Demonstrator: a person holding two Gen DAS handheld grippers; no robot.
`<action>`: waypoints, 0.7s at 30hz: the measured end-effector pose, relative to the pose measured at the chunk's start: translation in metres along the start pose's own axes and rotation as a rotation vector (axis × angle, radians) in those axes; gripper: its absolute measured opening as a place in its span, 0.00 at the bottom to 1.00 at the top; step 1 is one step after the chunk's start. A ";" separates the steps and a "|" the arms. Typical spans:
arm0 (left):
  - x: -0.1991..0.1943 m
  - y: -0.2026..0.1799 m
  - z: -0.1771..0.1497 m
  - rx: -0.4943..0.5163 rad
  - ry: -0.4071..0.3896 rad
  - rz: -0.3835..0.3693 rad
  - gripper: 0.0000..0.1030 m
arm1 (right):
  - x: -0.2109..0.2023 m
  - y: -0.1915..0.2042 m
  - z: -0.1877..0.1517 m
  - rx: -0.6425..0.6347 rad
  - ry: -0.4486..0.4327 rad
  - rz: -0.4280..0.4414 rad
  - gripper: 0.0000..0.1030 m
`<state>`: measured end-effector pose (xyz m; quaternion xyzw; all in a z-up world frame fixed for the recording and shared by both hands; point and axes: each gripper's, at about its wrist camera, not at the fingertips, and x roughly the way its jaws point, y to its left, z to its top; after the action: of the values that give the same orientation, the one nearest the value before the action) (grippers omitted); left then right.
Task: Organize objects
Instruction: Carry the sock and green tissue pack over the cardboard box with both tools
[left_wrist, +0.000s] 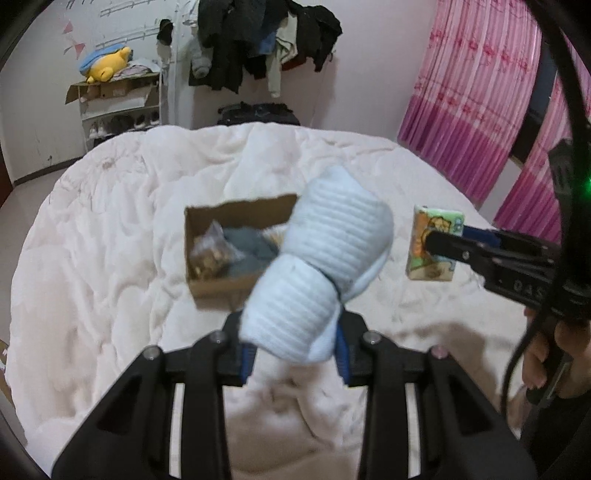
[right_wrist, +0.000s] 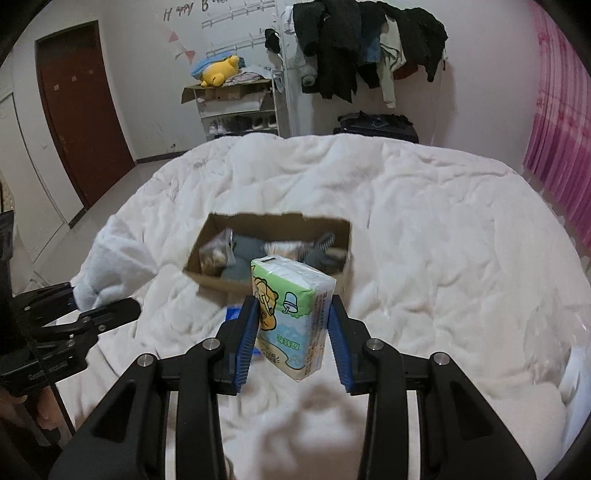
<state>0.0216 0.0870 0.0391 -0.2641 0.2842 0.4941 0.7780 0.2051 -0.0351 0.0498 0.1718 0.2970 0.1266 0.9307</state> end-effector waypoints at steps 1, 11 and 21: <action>0.005 0.002 0.005 0.001 -0.002 0.005 0.33 | 0.004 0.001 0.007 -0.004 -0.006 0.003 0.38; 0.079 0.035 0.043 -0.011 0.027 0.042 0.33 | 0.072 -0.012 0.049 0.009 0.007 0.025 0.38; 0.158 0.053 0.046 -0.026 0.095 0.042 0.33 | 0.162 -0.034 0.042 0.016 0.121 -0.019 0.38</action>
<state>0.0370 0.2362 -0.0471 -0.2914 0.3198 0.5011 0.7495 0.3630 -0.0215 -0.0141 0.1685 0.3553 0.1254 0.9108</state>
